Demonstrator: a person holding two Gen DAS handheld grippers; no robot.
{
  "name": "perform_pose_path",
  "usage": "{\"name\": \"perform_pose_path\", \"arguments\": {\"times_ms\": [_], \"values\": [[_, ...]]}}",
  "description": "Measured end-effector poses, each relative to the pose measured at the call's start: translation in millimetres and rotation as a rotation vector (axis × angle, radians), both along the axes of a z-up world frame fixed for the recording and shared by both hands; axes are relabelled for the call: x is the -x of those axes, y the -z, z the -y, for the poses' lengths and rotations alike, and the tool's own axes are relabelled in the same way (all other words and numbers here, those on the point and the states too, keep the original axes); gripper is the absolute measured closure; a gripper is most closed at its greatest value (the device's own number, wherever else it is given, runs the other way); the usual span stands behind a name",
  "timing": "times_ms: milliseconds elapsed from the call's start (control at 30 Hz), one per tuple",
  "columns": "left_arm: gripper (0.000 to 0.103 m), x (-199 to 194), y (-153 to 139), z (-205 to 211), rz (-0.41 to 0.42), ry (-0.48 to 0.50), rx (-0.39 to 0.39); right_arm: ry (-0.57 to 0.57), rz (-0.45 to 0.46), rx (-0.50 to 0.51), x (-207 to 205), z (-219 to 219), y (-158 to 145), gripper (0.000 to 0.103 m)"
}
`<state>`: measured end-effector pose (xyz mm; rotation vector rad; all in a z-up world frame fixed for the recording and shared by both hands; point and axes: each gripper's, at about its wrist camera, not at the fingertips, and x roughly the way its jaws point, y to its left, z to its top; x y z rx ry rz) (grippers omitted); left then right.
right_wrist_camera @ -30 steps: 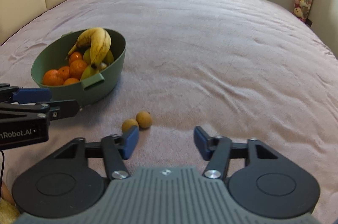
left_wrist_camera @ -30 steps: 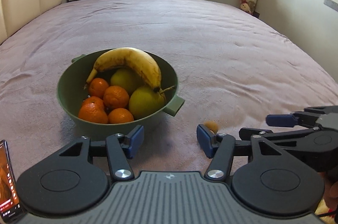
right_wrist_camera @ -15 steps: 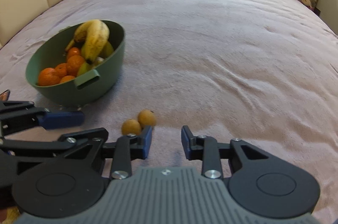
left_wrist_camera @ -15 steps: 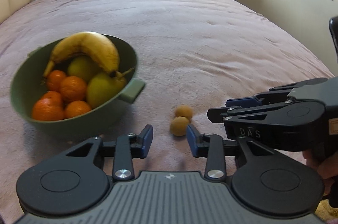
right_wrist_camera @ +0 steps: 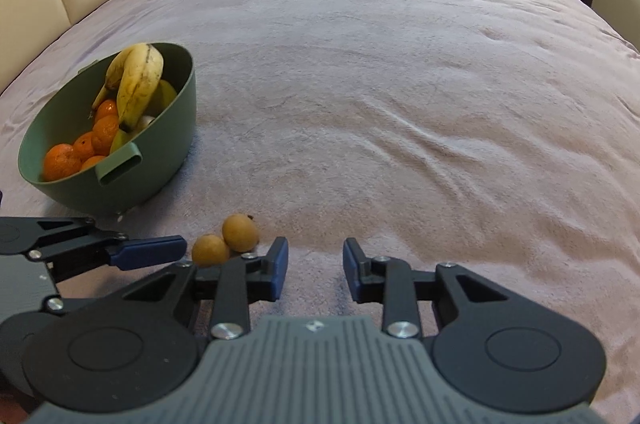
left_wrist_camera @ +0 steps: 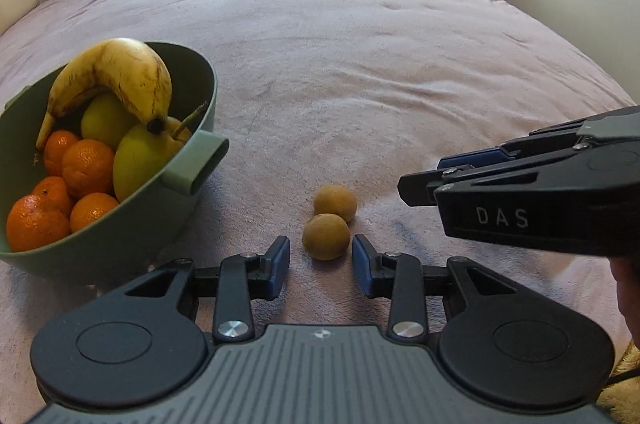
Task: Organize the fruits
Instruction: 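Close the left tool on one small brown fruit while the right tool grasps the other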
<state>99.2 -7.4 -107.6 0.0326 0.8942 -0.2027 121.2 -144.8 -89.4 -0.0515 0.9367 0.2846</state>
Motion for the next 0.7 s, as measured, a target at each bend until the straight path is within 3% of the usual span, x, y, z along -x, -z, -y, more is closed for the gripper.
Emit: {"name": "perform_pose_path", "arguments": {"times_ms": [200,533,700], "values": [[0.074,-3,0,-1,-0.009,0.004,0.019,-0.036,0.010,-0.009,3,-1,-2,0.075],[0.074,0,-11,-11,-0.033,-0.046,-0.054,-0.128,0.063,-0.015,7,-19,-5,0.074],[0.074,-1,-7,-20,-0.068,-0.076,-0.079,-0.147,0.040,-0.006,5,-27,1,0.074]]}}
